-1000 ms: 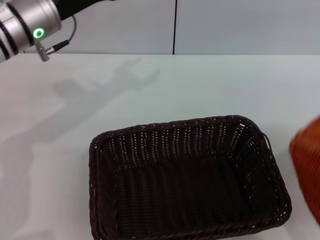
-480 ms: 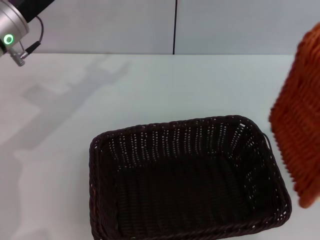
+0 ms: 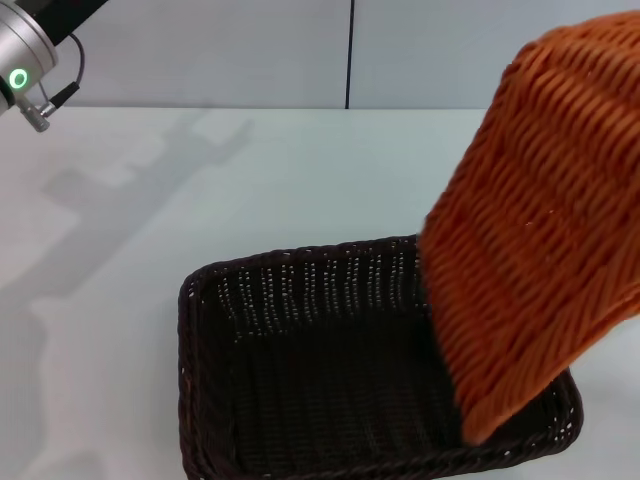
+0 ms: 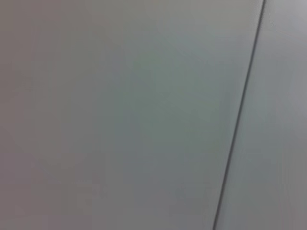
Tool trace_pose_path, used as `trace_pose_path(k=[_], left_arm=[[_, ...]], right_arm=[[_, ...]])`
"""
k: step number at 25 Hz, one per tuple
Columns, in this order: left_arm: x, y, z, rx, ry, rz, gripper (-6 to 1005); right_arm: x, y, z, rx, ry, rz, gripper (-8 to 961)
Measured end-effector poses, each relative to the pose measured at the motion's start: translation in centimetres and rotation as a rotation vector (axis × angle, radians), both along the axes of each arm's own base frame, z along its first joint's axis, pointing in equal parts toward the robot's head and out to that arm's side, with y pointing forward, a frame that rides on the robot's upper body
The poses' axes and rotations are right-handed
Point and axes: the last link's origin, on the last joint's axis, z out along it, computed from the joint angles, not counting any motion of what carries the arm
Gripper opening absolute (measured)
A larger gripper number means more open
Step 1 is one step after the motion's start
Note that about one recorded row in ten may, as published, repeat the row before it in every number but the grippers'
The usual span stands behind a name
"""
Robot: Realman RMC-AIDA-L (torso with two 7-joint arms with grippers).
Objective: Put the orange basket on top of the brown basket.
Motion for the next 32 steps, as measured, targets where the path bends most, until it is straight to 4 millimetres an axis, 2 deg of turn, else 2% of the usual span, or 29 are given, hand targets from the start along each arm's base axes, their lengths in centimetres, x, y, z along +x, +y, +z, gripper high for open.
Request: trace_pose_path(k=[2, 3, 4, 5, 6, 7, 8, 9, 13, 18, 22, 25, 32], left_arm=[[0.2, 0.5, 0.0, 0.012, -0.009, 0.012, 844], [0.2, 0.5, 0.0, 0.012, -0.009, 0.012, 844], [0.4, 0.7, -0.2, 0.009, -0.007, 0.011, 844], [0.4, 0.7, -0.2, 0.009, -0.007, 0.011, 844], [0.8, 1.0, -0.3, 0.010, -0.001, 0.005, 844], [0.8, 1.0, -0.3, 0.010, -0.001, 0.005, 844], [1.1, 1.1, -0.3, 0.011, 0.000, 0.002, 844], [1.1, 1.1, -0.3, 0.011, 0.000, 0.002, 844], [1.7, 1.5, -0.6, 0.008, 0.010, -0.006, 843], [1.9, 1.7, -1.0, 0.000, 0.015, -0.003, 843], [1.7, 1.7, -1.3, -0.009, 0.012, 0.003, 843], [1.7, 1.7, -1.4, -0.012, 0.011, 0.006, 843], [1.8, 1.8, -1.4, -0.012, 0.012, 0.007, 843]], right_arm=[[-0.2, -0.5, -1.7, -0.026, 0.040, -0.004, 131], [-0.3, -1.1, -3.2, -0.056, 0.094, -0.017, 131], [-0.3, -1.1, -3.2, -0.056, 0.094, -0.017, 131], [-0.3, -1.5, -4.1, -0.072, 0.127, -0.029, 131], [-0.3, -2.1, -5.5, -0.089, 0.157, -0.050, 130], [-0.3, -2.1, -5.5, -0.089, 0.157, -0.050, 130], [-0.4, -2.5, -6.6, -0.109, 0.161, -0.066, 130], [-0.4, -2.5, -6.6, -0.109, 0.161, -0.066, 134], [-0.5, -3.4, -8.8, -0.177, 0.160, -0.089, 151], [-0.4, -4.1, -10.3, -0.254, 0.143, -0.113, 173], [-0.5, -4.2, -10.8, -0.300, 0.132, -0.104, 190], [-0.6, -4.1, -10.8, -0.321, 0.121, -0.090, 250], [-0.1, -3.6, -9.1, -0.324, 0.091, -0.064, 390]])
